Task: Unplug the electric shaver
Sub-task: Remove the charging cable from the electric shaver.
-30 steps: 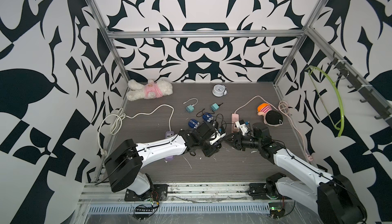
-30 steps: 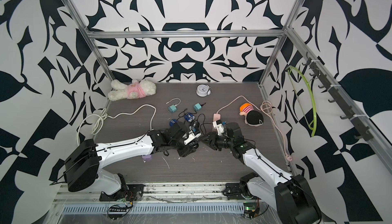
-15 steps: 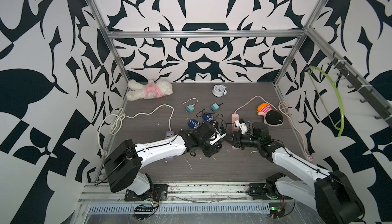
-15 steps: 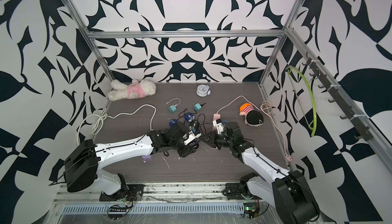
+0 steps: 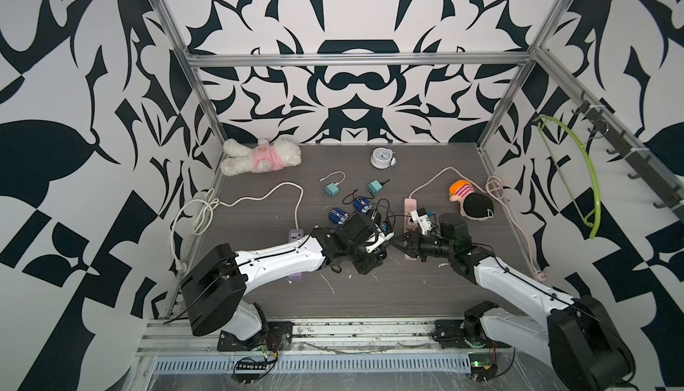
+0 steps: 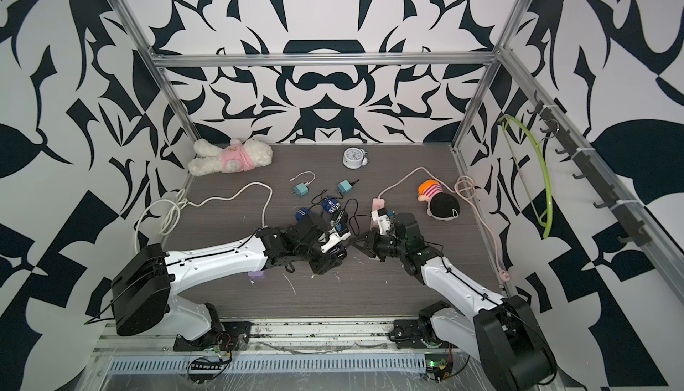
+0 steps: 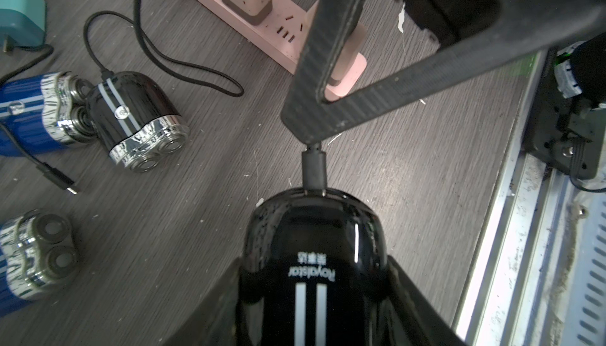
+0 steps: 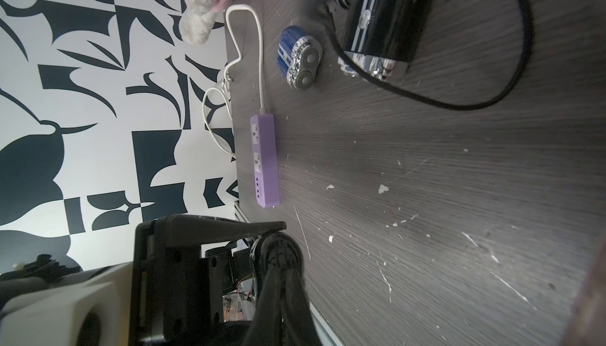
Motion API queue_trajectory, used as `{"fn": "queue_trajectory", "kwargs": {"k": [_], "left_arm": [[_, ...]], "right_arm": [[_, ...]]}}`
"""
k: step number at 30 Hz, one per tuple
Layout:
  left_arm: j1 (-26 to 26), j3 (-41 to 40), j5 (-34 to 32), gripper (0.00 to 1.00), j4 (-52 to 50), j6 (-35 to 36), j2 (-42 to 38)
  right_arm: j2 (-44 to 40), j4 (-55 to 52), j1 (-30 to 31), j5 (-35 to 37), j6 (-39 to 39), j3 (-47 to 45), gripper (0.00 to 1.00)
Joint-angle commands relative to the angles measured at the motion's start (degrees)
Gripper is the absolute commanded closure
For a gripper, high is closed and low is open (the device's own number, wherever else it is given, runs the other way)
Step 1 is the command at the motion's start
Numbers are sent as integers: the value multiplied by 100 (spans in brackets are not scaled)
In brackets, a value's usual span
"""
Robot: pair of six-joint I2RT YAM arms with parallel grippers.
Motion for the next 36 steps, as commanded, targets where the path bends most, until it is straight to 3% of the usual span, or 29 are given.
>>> {"fn": "queue_trajectory", "kwargs": {"k": [1,29,33,36], "left_arm": [[-35,-33,40,68,129,-69,-235],[-30,-482,52,75,398,-343,-210],[-31,-583,-407,74,374,-432,-245],[116,-643,-932,71,336,-767,-193]], "right_arm": [[47,172,32,144,-193,179,100],[221,320,-469,-56,-261,435,100],[230,284,-475,-115,-281,459,100],[214,-357,-478,-30,-698,568,100]]}}
